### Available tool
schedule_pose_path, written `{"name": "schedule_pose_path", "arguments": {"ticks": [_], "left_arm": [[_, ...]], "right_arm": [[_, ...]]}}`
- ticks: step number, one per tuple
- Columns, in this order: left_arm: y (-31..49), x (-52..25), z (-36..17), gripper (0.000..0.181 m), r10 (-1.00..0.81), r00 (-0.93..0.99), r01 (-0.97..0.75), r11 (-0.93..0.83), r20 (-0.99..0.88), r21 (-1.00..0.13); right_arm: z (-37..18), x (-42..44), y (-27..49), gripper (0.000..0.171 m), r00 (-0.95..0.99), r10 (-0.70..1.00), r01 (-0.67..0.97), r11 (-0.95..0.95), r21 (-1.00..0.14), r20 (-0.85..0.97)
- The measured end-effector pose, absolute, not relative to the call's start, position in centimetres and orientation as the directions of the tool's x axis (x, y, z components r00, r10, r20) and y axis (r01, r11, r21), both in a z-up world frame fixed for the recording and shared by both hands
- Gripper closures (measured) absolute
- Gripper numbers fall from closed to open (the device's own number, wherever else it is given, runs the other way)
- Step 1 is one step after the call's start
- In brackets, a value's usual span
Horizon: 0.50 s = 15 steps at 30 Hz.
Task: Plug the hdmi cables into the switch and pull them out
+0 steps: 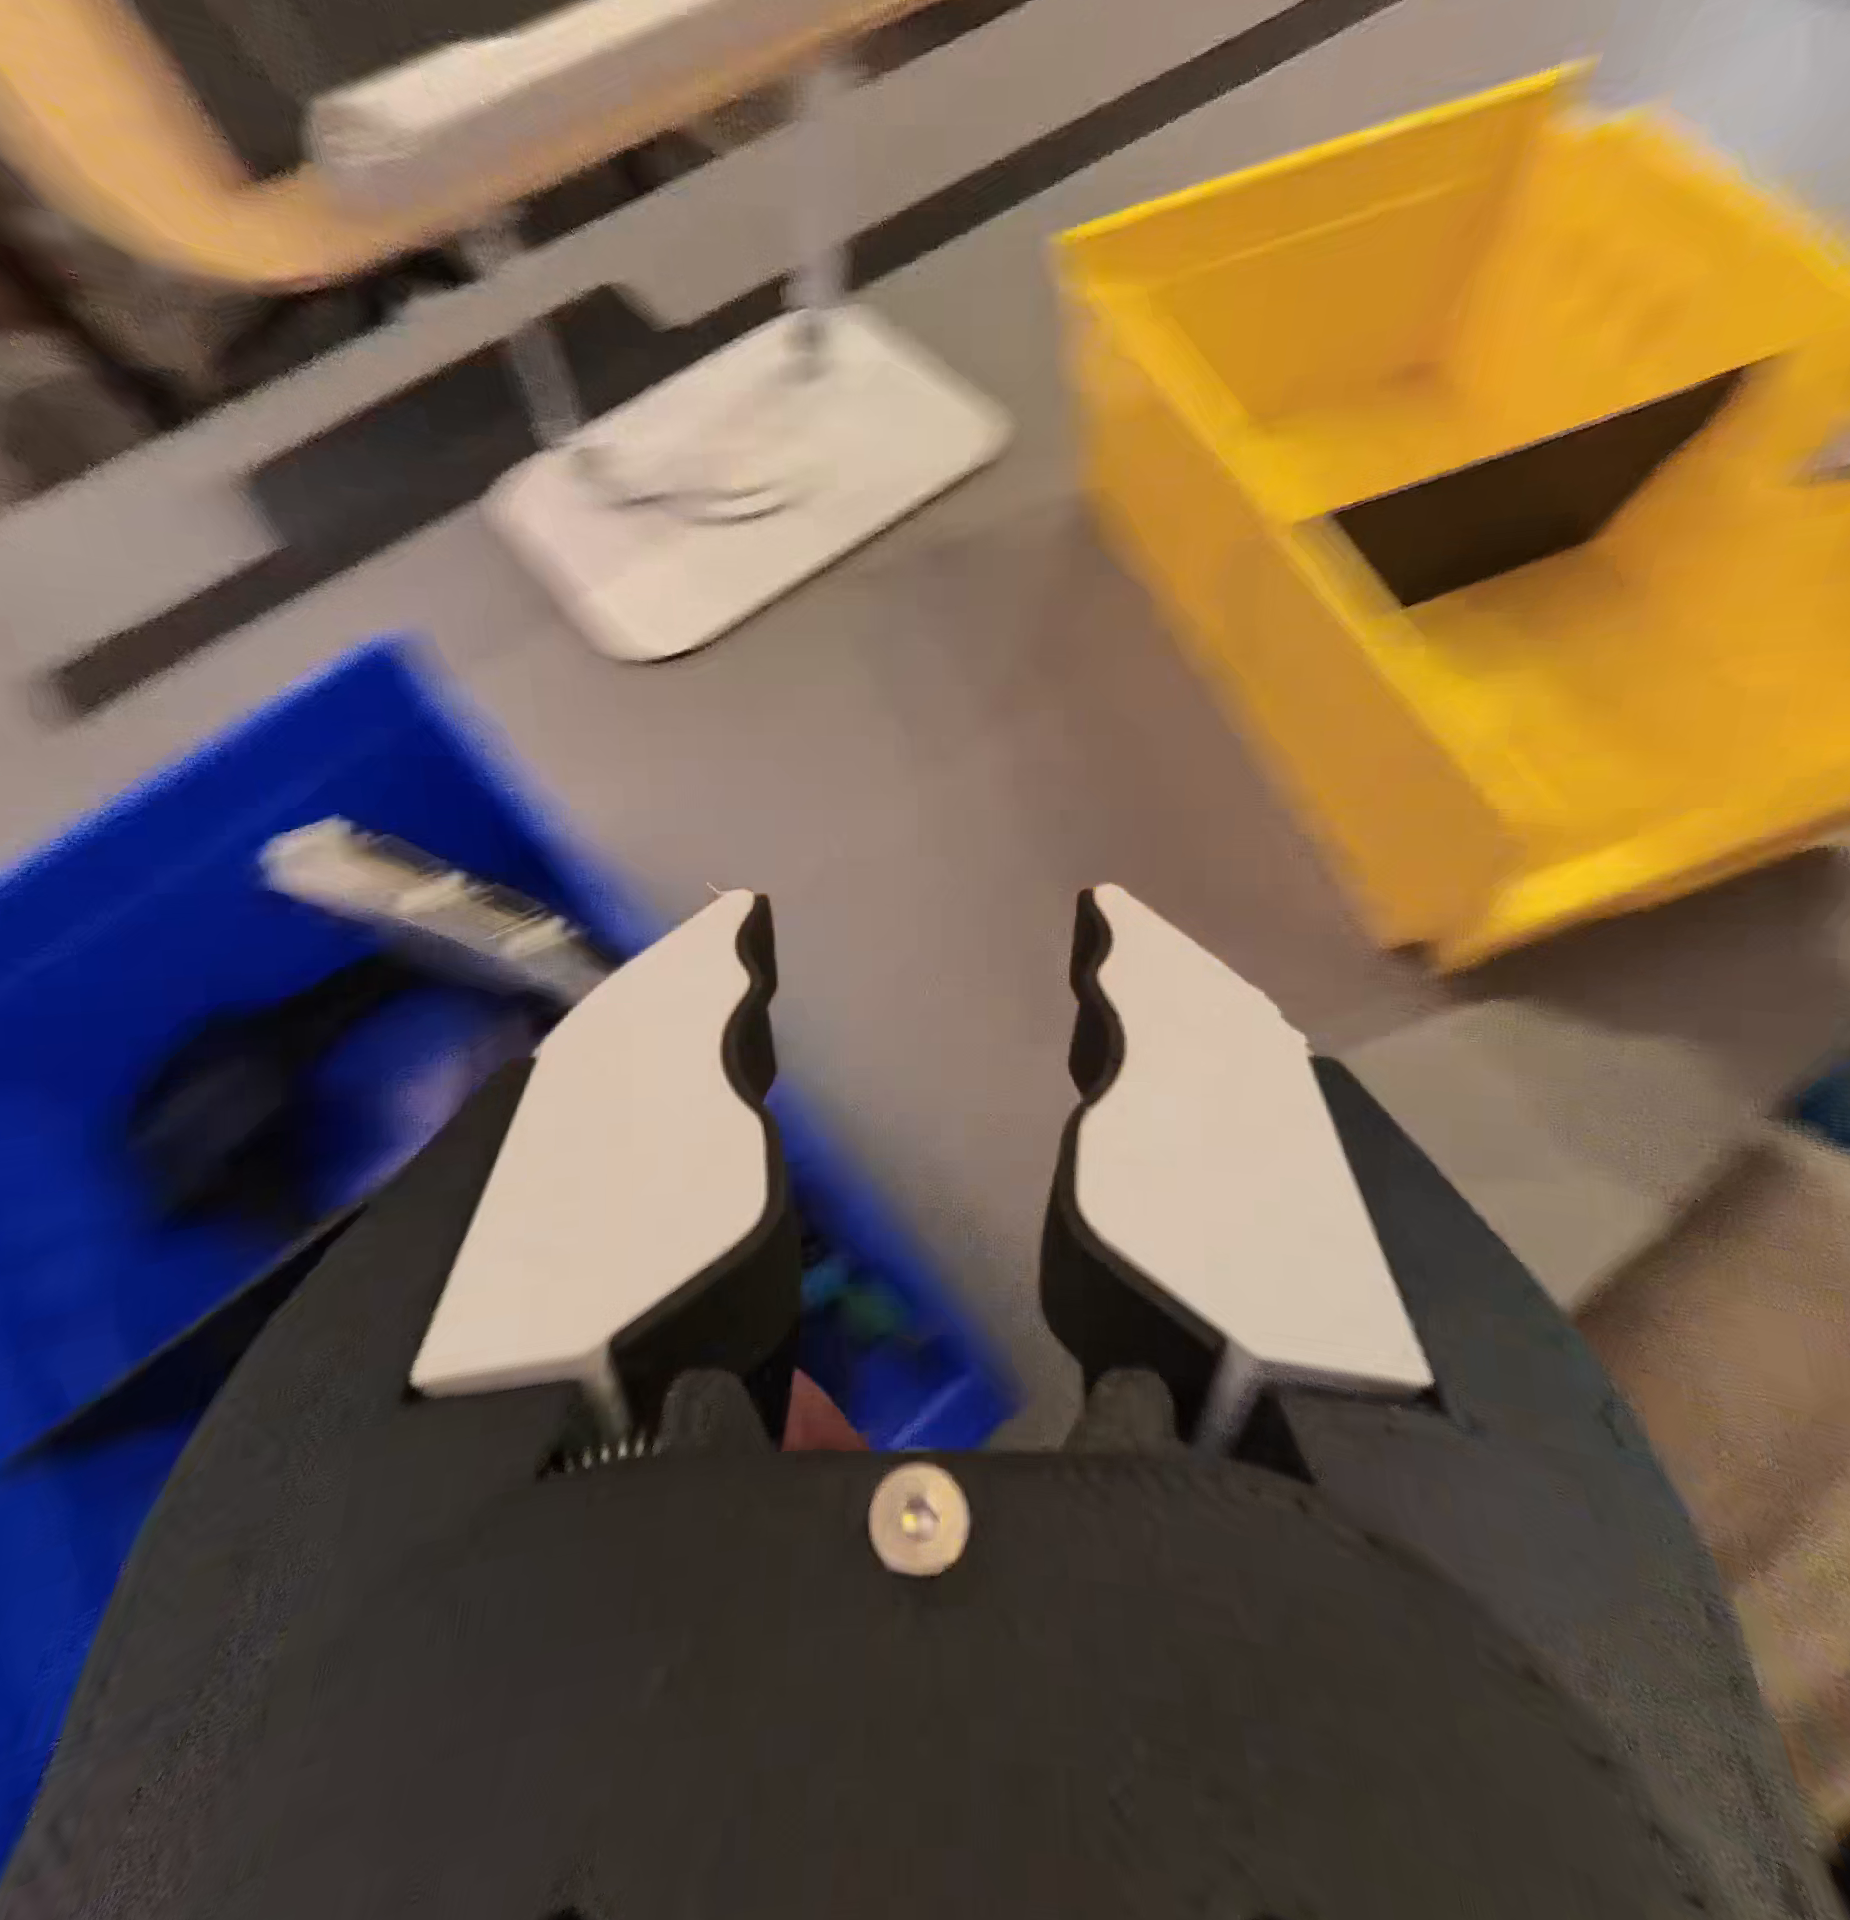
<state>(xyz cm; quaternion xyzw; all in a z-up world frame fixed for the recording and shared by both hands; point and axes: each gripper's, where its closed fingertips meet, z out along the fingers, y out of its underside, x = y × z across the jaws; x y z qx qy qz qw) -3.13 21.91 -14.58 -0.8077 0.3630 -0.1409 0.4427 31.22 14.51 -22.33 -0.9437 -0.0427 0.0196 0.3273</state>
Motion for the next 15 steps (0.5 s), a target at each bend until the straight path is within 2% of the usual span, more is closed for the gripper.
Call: {"name": "schedule_pose_path", "arguments": {"ticks": [1, 4, 5, 8, 11, 13, 15], "left_arm": [[23.3, -6.9, -14.5, 0.128, -0.654, 0.739, -0.489, -0.356, -0.161, -0.796], [26.8, -19.1, -15.9, 0.124, -0.465, 0.783, -0.608, -0.436, -0.413, -0.663], [27.4, -22.6, -16.6, 0.125, -0.418, 0.793, -0.607, -0.481, -0.444, -0.633], [27.1, -27.7, -19.5, 0.12, -0.399, 0.871, -0.485, -0.615, -0.285, -0.622], [26.4, -29.2, -22.5, 0.119, -0.415, 0.887, -0.452, -0.696, -0.201, -0.558], [26.0, -28.6, -23.9, 0.132, -0.435, 0.888, -0.441, -0.708, -0.151, -0.551], [26.2, -28.3, -24.9, 0.166, -0.437, 0.888, -0.44, -0.713, -0.145, -0.546]], "right_arm": [[-22.8, 31.7, 14.5, 0.123, 0.996, 0.092, 0.082, -0.796, -0.6, 0.014], [-23.4, 33.6, 14.5, 0.139, 0.997, 0.07, 0.079, -0.814, -0.575, 0.038], [-23.4, 34.2, 14.6, 0.144, 0.998, 0.058, 0.066, -0.814, -0.577, 0.033], [-23.5, 36.3, 14.6, 0.154, 0.997, 0.041, 0.071, -0.824, -0.563, 0.065], [-23.5, 37.7, 14.7, 0.159, 0.997, 0.041, 0.071, -0.837, -0.542, 0.066], [-23.6, 38.8, 14.9, 0.16, 0.996, 0.034, 0.075, -0.844, -0.532, 0.086], [-23.7, 39.6, 15.0, 0.161, 0.996, 0.04, 0.075, -0.846, -0.528, 0.078]]}}
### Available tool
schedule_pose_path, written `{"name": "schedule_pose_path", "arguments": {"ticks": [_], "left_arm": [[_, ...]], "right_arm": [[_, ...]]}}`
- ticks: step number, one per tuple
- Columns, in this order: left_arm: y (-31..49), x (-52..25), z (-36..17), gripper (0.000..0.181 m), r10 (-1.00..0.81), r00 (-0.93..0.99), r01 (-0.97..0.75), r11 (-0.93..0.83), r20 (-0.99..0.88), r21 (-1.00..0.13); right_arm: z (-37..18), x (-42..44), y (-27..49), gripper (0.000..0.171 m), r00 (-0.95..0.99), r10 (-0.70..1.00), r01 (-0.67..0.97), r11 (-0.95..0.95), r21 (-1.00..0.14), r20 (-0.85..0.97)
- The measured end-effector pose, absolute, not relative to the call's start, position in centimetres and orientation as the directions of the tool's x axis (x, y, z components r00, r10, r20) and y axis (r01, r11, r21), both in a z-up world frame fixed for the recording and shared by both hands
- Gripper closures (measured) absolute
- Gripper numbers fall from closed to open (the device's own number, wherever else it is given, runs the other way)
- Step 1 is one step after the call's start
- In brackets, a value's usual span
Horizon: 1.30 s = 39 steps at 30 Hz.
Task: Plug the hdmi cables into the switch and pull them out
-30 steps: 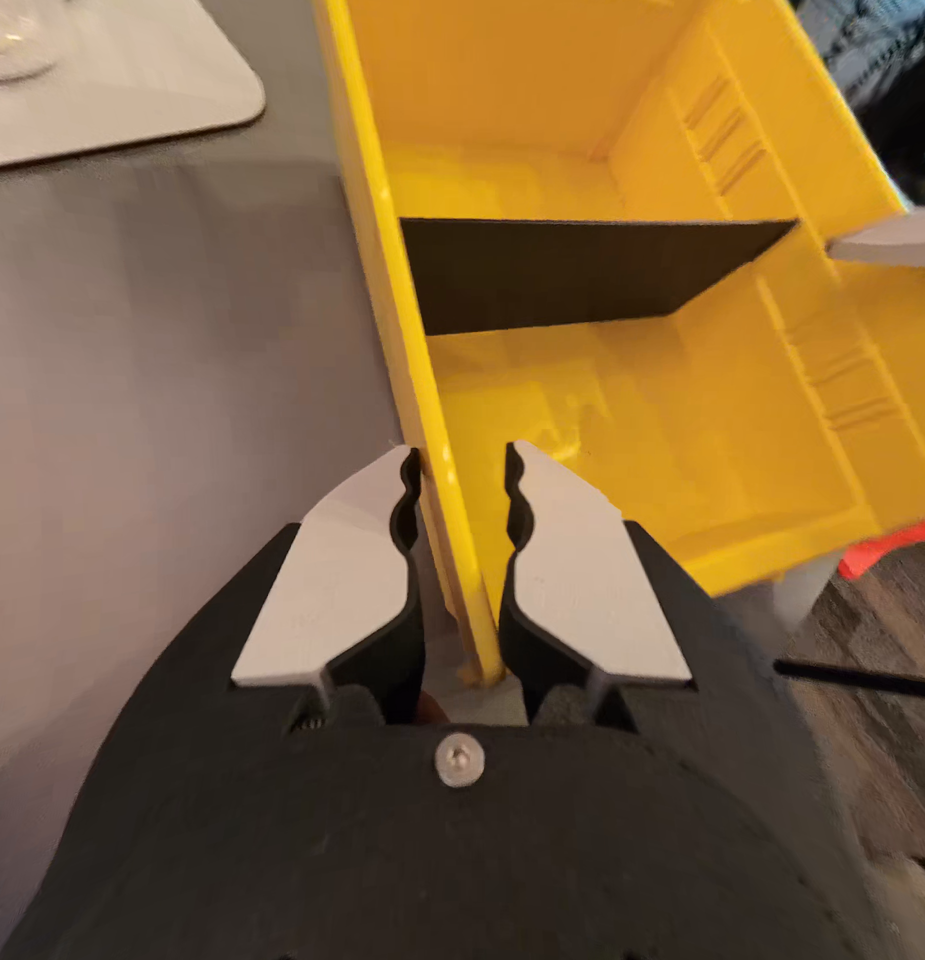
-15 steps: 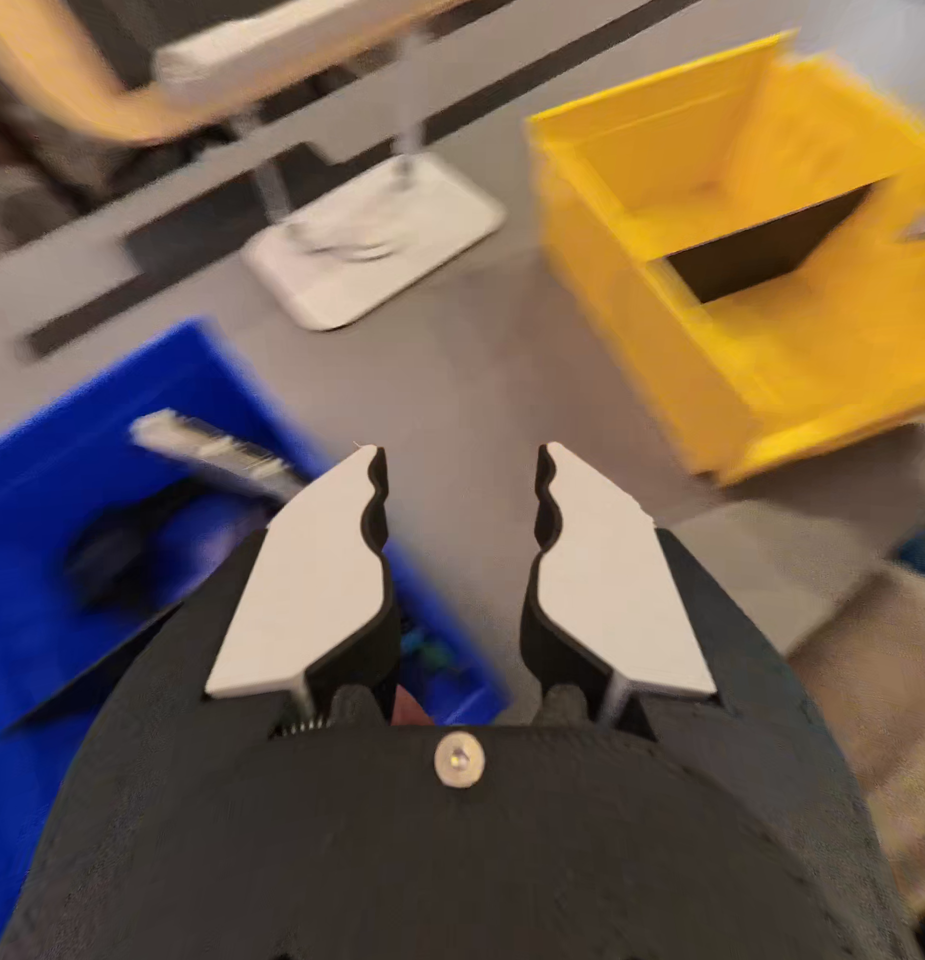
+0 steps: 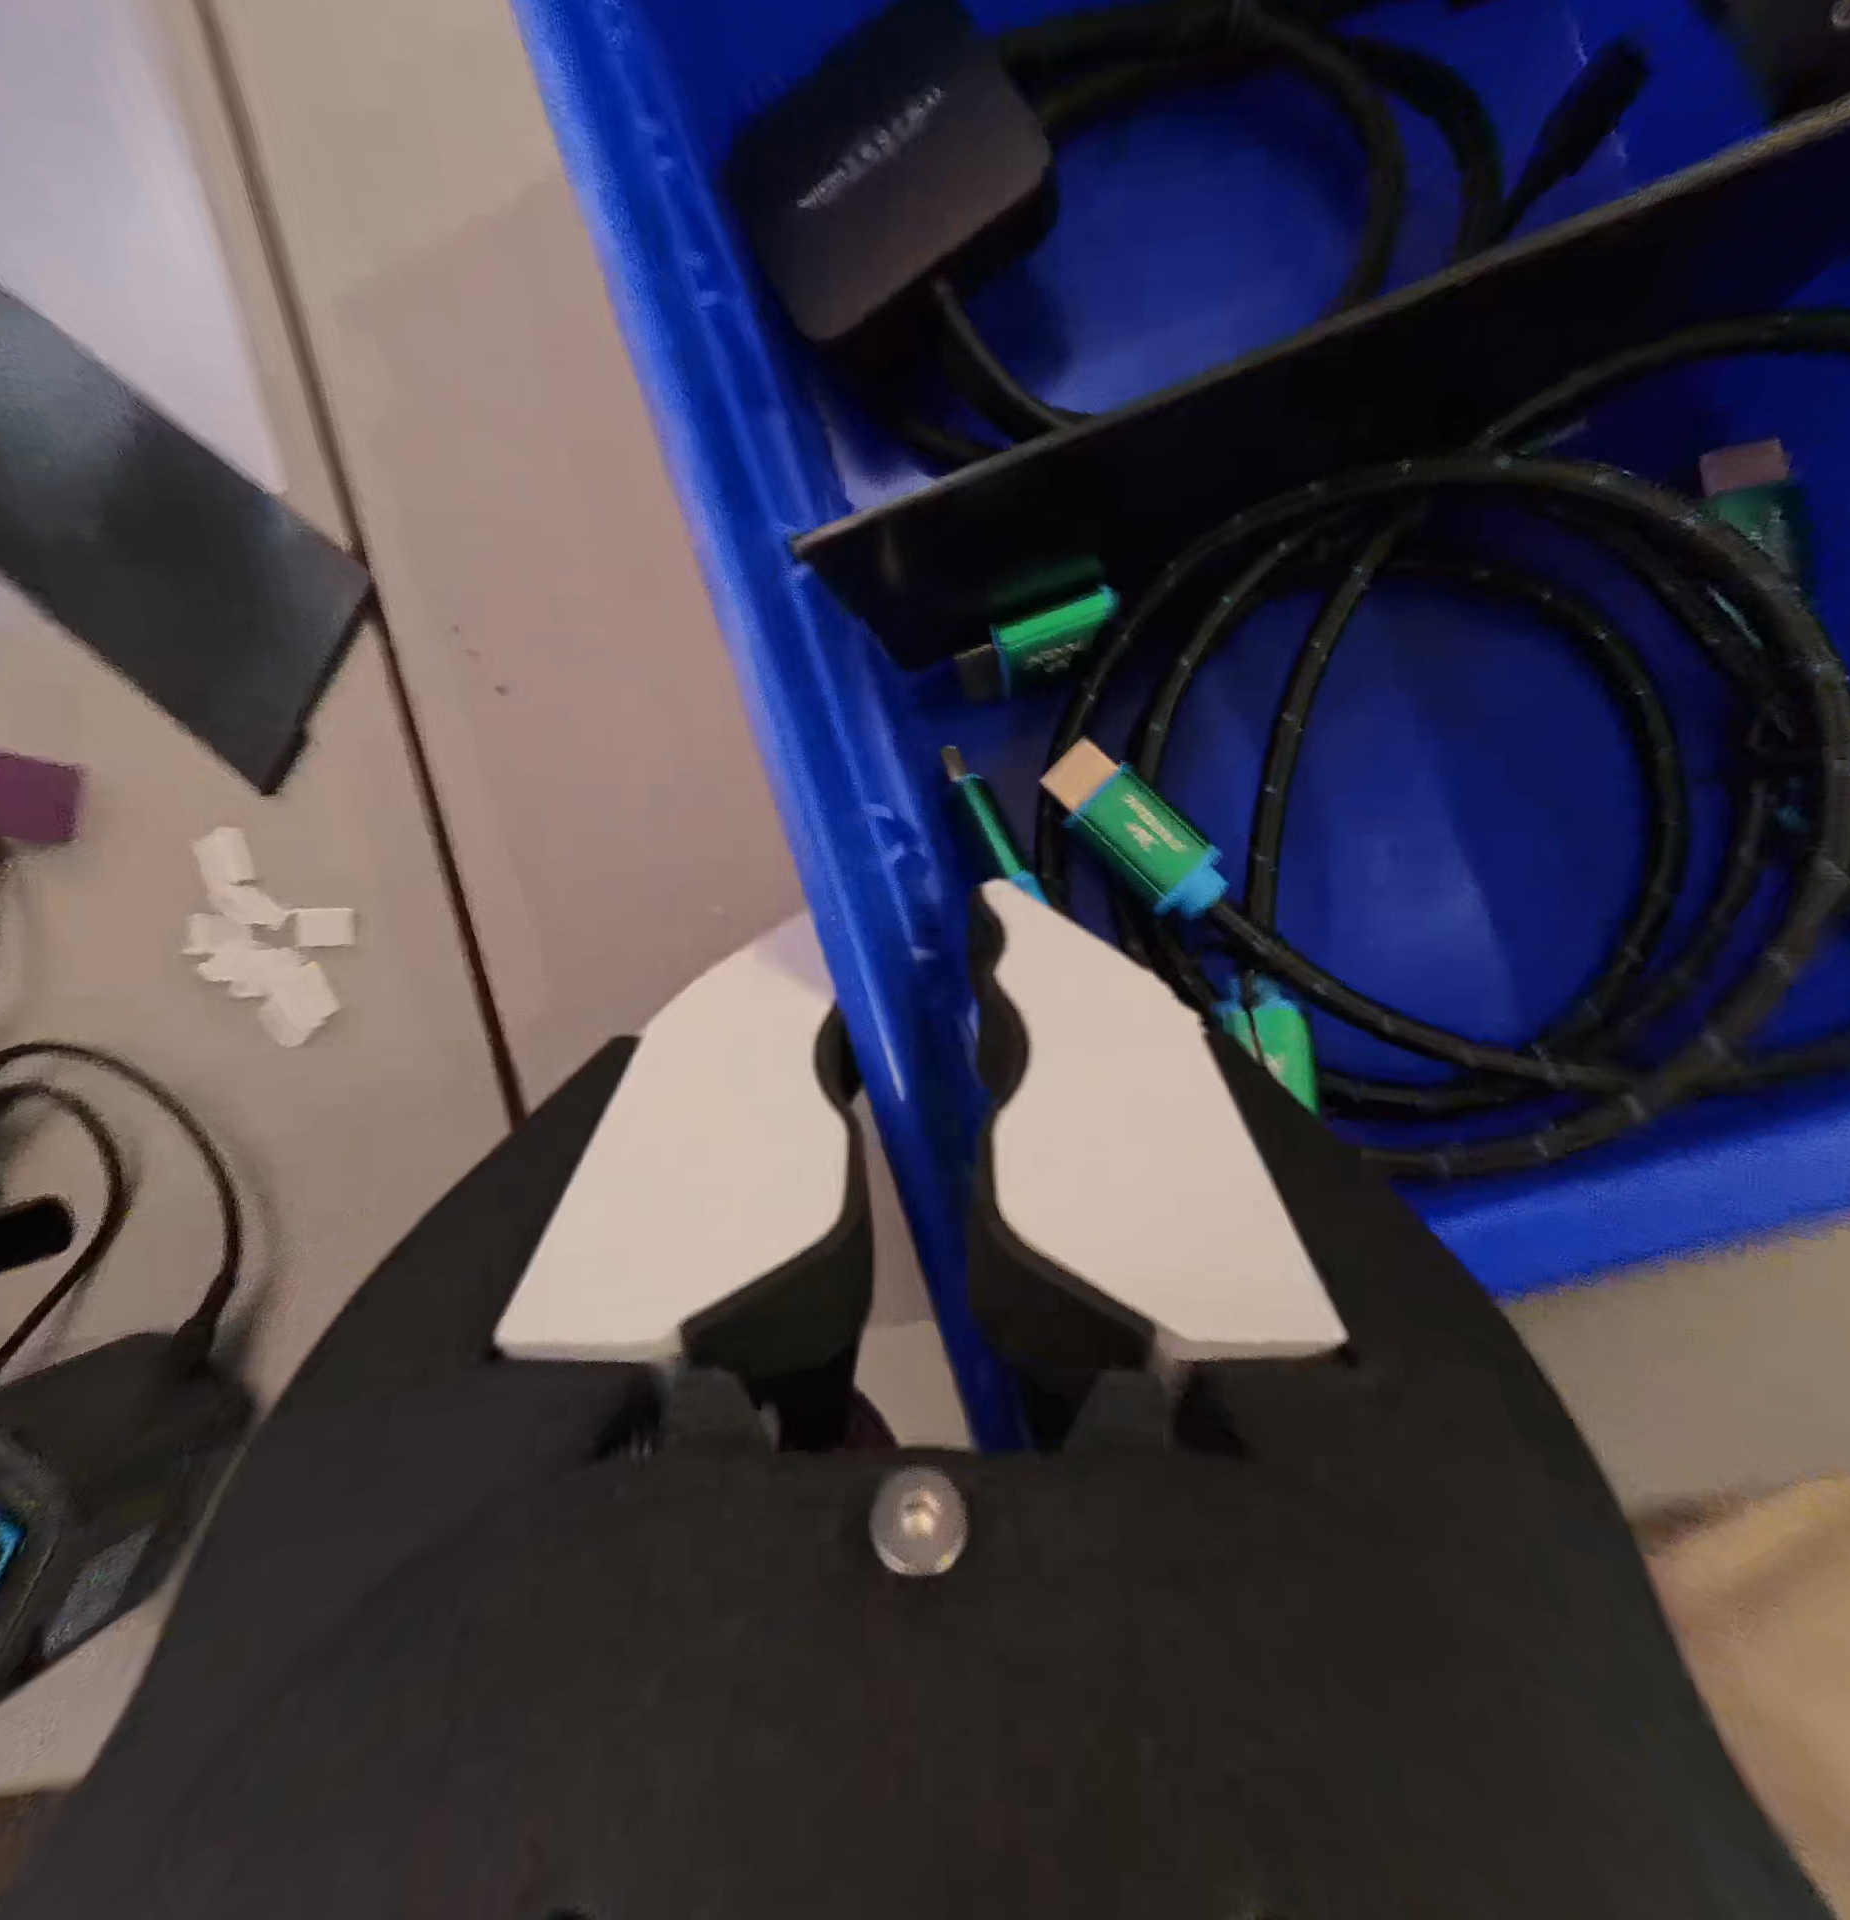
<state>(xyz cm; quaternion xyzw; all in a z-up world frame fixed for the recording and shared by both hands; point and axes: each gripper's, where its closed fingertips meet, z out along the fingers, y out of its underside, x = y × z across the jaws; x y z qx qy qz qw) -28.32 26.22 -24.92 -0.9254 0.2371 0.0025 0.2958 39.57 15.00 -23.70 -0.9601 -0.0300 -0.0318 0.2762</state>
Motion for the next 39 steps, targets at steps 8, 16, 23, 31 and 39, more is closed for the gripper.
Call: {"name": "schedule_pose_path", "arguments": {"ticks": [8, 16, 23, 31, 39], "left_arm": [[26.1, -30.7, -25.2, 0.174, -0.379, 0.919, -0.373, -0.734, -0.113, -0.568], [25.0, -34.8, -25.3, 0.173, -0.326, 0.939, -0.326, -0.751, -0.108, -0.574], [25.0, -36.1, -25.3, 0.173, -0.33, 0.94, -0.317, -0.741, -0.089, -0.592], [25.3, -37.5, -25.2, 0.163, -0.346, 0.928, -0.356, -0.721, -0.136, -0.595], [26.5, -36.9, -18.4, 0.122, -0.318, 0.932, -0.325, -0.527, -0.173, -0.785]], "right_arm": [[-23.9, 44.8, 14.0, 0.161, 0.994, -0.031, 0.031, -0.848, -0.53, 0.108], [-23.9, 50.2, 12.3, 0.161, 0.991, -0.07, 0.002, -0.853, -0.522, 0.118], [-23.9, 52.3, 11.6, 0.16, 0.988, -0.076, 0.005, -0.856, -0.517, 0.135], [-23.4, 53.2, 10.9, 0.126, 0.98, -0.021, 0.076, -0.88, -0.468, 0.199], [-15.0, 48.5, 12.5, 0.104, 0.939, -0.042, 0.203, -0.732, -0.65, 0.341]]}}
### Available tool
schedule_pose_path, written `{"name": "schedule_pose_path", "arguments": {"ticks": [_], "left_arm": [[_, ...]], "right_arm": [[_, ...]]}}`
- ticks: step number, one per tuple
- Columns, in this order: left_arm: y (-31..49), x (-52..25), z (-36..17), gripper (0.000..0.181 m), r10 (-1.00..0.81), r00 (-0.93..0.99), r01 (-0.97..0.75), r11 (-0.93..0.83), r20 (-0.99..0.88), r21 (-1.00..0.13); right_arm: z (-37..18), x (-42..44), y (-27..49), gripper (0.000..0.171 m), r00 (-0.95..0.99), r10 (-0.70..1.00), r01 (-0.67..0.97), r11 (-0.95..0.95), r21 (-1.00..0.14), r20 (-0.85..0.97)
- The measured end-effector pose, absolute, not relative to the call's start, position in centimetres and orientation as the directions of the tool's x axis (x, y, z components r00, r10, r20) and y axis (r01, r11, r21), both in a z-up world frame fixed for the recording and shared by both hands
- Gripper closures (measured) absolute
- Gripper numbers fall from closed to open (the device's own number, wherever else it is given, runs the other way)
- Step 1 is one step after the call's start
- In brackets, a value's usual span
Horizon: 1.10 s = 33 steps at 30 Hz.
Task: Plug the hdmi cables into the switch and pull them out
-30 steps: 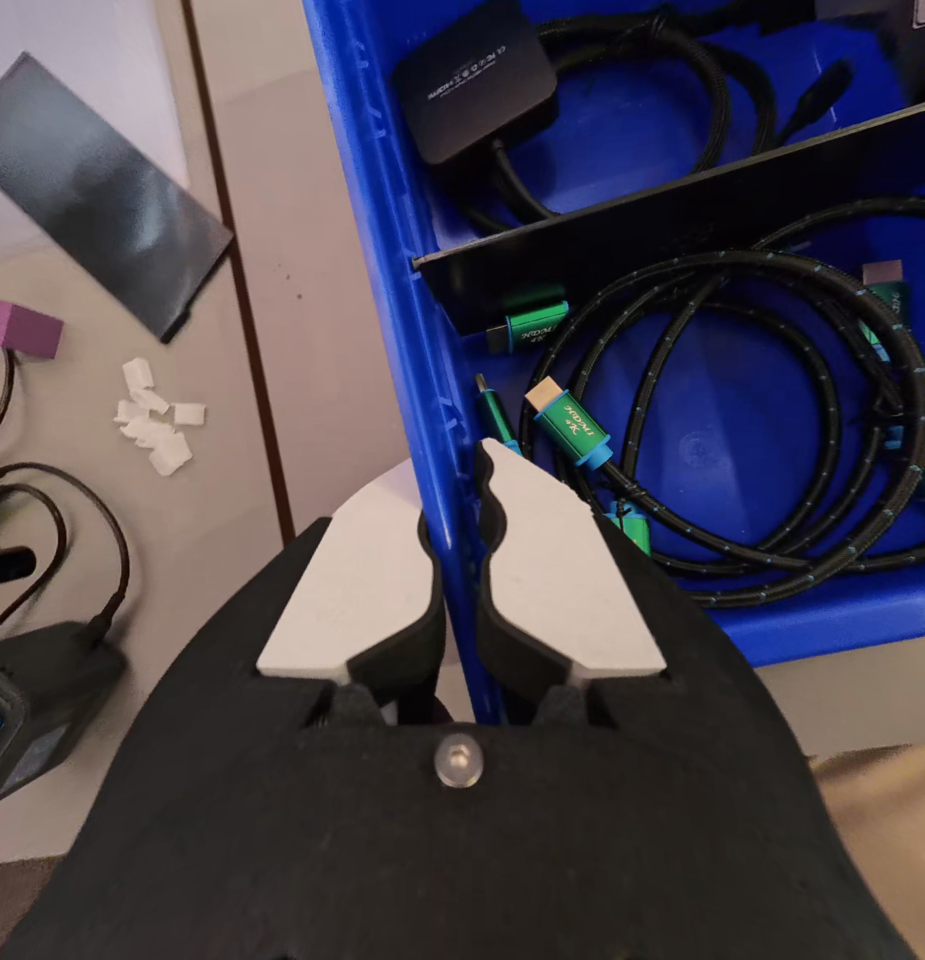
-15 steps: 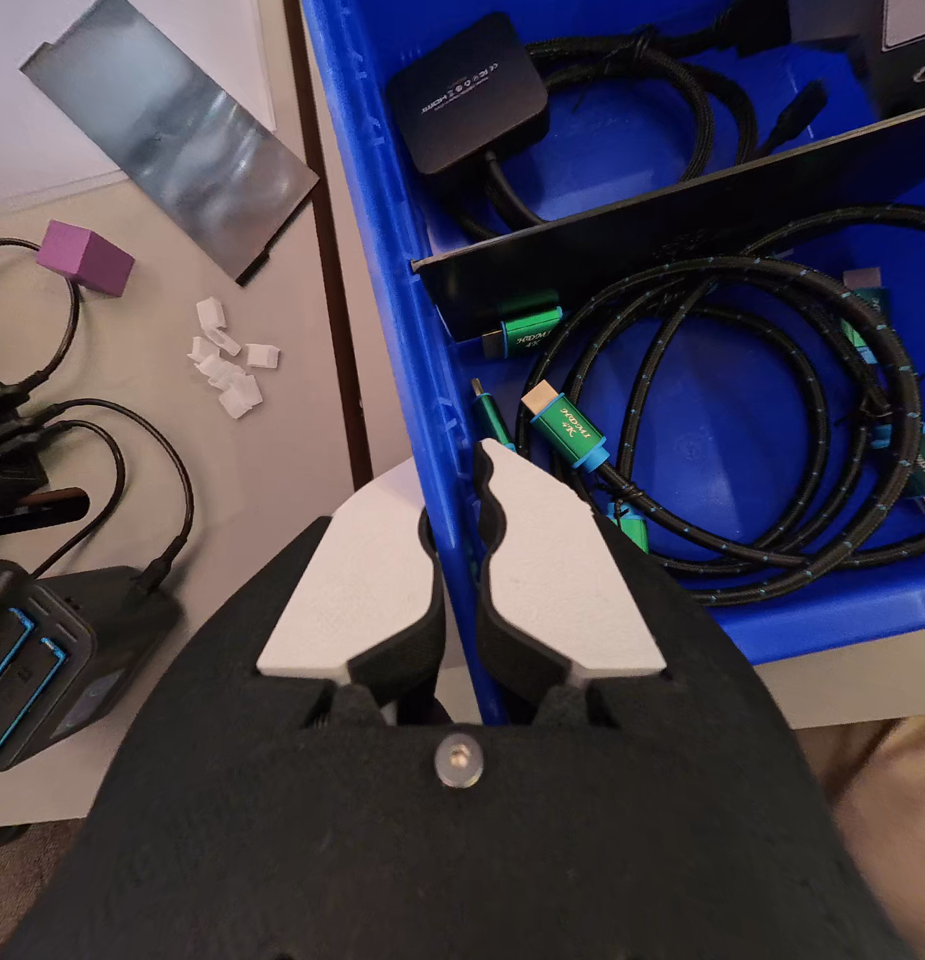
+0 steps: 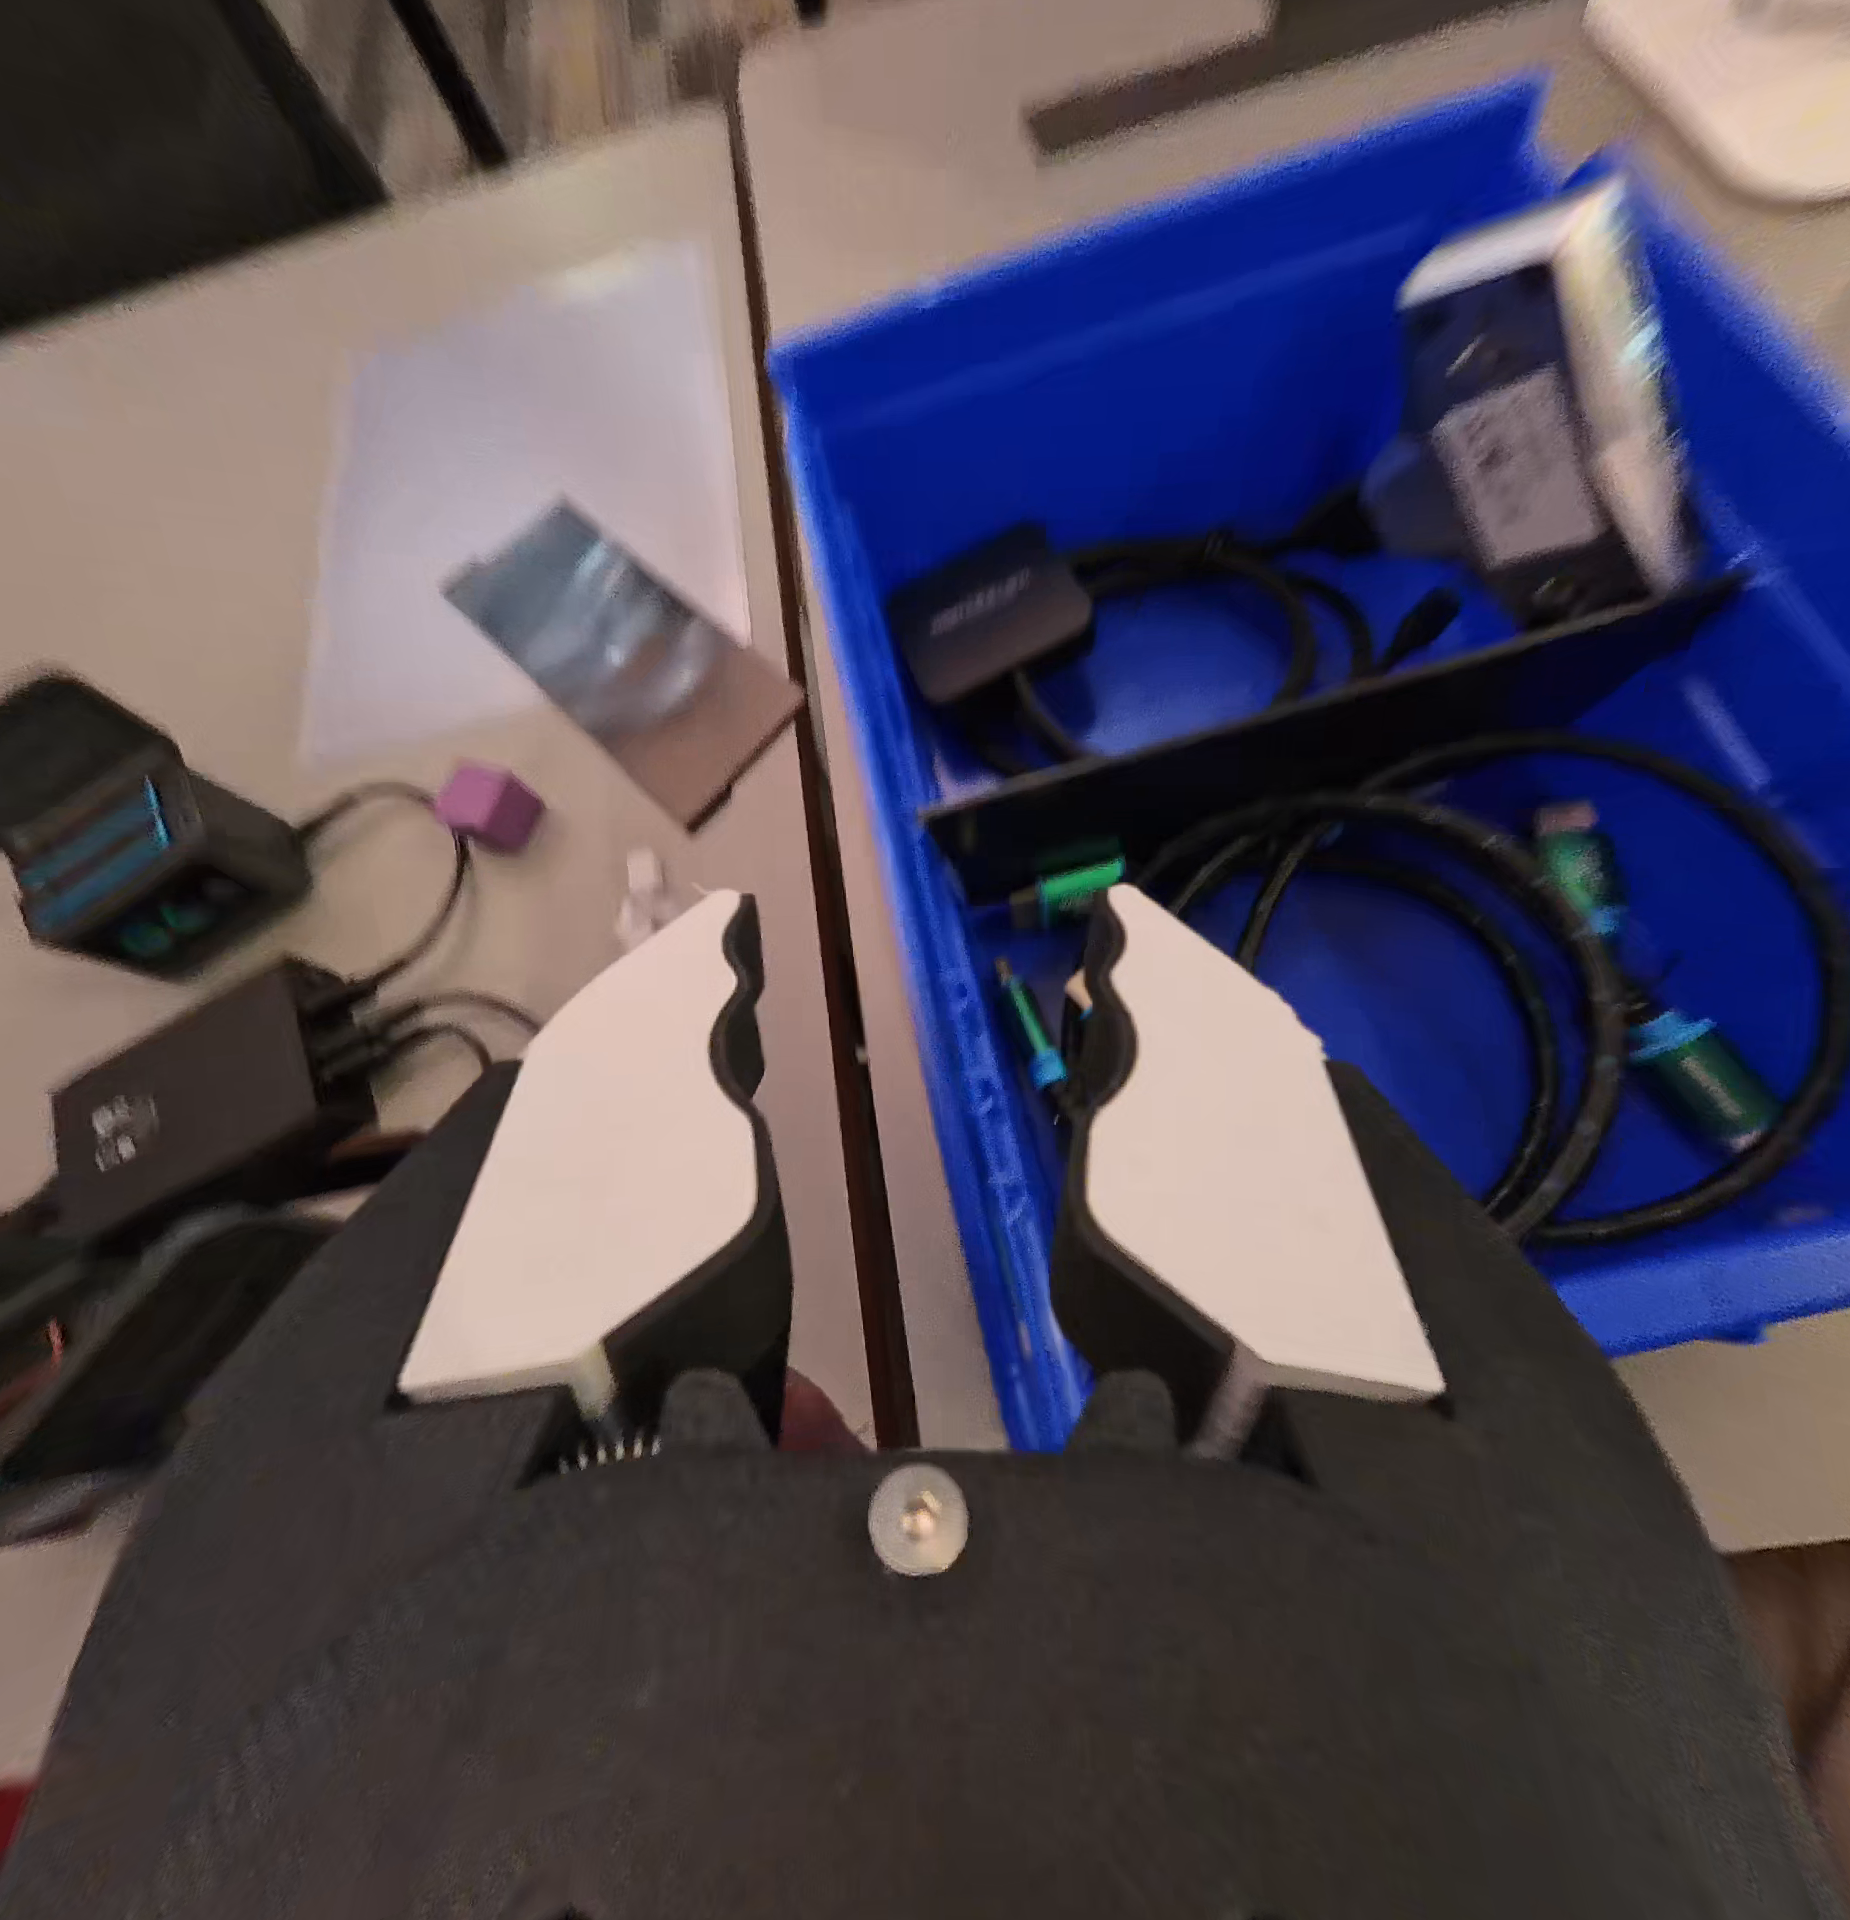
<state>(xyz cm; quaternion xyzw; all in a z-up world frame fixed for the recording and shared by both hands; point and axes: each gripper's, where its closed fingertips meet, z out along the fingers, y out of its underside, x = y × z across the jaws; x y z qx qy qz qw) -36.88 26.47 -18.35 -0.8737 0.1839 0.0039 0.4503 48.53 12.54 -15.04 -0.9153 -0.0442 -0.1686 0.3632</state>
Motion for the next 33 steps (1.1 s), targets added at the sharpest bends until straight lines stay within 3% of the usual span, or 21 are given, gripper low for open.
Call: {"name": "schedule_pose_path", "arguments": {"ticks": [4, 8, 11, 15, 20, 25, 29, 33], "left_arm": [[27.3, -33.2, -14.7, 0.12, -0.405, 0.859, -0.46, -0.346, -0.312, -0.818], [28.3, -29.1, -13.9, 0.122, -0.48, 0.689, -0.687, -0.192, -0.544, -0.701], [29.5, -26.0, -14.8, 0.12, -0.539, 0.502, -0.835, -0.099, -0.676, -0.541], [31.8, -23.6, -16.5, 0.112, -0.567, 0.127, -0.98, 0.055, -0.814, -0.192], [34.1, -21.2, -18.1, 0.106, -0.536, -0.264, -0.957, 0.249, -0.802, 0.149], [35.0, -19.5, -20.0, 0.121, -0.494, -0.502, -0.86, 0.366, -0.709, 0.354], [35.1, -19.6, -21.6, 0.137, -0.482, -0.591, -0.806, 0.385, -0.646, 0.45], [34.3, -20.5, -21.2, 0.147, -0.462, -0.556, -0.827, 0.391, -0.691, 0.404]], "right_arm": [[-13.1, 40.4, 13.8, 0.107, 0.958, 0.087, 0.263, -0.652, -0.711, 0.275], [-14.1, 31.0, 14.7, 0.11, 0.947, 0.26, 0.314, -0.607, -0.73, 0.19], [-15.7, 25.2, 14.6, 0.111, 0.921, 0.359, 0.348, -0.578, -0.738, 0.153], [-18.7, 19.4, 14.1, 0.112, 0.881, 0.466, 0.366, -0.569, -0.736, 0.078], [-22.0, 17.1, 14.1, 0.113, 0.828, 0.55, 0.468, -0.568, -0.677, 0.11], [-23.1, 16.5, 14.1, 0.114, 0.82, 0.568, 0.458, -0.579, -0.675, 0.07], [-23.3, 16.3, 14.1, 0.114, 0.815, 0.576, 0.459, -0.577, -0.676, 0.062], [-23.3, 15.8, 14.0, 0.115, 0.801, 0.595, 0.476, -0.559, -0.679, 0.071]]}}
